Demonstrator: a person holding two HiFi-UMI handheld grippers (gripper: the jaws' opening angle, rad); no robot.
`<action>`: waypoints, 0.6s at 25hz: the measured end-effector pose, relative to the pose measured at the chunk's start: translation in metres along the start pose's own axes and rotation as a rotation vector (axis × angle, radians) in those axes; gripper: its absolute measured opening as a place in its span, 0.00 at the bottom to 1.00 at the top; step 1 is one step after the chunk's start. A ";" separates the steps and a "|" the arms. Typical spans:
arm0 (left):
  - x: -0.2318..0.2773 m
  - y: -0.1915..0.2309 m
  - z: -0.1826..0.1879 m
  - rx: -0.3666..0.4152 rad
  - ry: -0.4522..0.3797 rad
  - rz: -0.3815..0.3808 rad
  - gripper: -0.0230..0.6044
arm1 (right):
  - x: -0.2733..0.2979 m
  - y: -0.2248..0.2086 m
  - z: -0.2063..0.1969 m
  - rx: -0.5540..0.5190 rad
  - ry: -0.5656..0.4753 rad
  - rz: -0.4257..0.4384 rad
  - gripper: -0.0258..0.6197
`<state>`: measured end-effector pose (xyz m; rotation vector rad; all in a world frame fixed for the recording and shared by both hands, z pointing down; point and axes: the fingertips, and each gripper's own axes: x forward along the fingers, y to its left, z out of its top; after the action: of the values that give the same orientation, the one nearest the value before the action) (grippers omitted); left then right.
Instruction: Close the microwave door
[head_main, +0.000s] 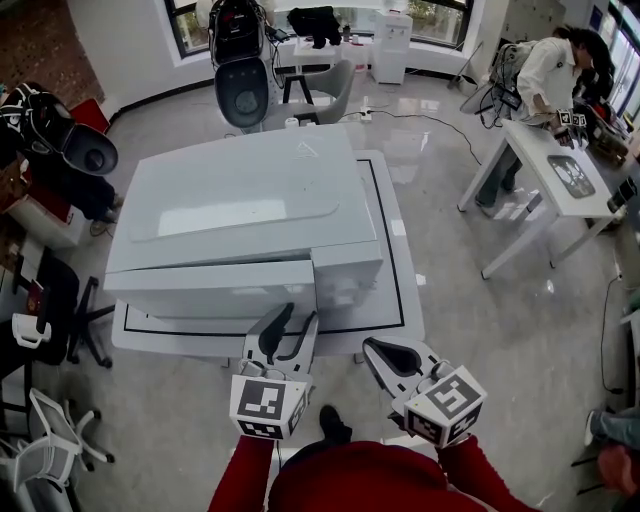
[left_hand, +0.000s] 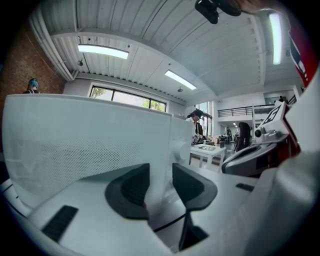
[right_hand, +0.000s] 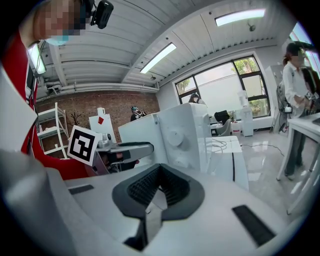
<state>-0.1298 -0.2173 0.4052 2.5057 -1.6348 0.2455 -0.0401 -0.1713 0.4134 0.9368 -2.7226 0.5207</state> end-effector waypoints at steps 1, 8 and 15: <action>0.000 0.001 0.000 0.000 0.000 0.004 0.28 | 0.000 0.000 0.000 0.001 0.000 0.000 0.06; -0.004 0.016 0.001 -0.017 -0.003 0.088 0.12 | -0.003 -0.002 -0.001 0.009 0.006 -0.010 0.06; -0.005 0.019 0.002 -0.015 0.001 0.122 0.05 | -0.004 -0.004 0.002 0.009 0.006 -0.010 0.06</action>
<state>-0.1489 -0.2203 0.4025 2.3977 -1.7846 0.2466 -0.0345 -0.1729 0.4114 0.9490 -2.7110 0.5342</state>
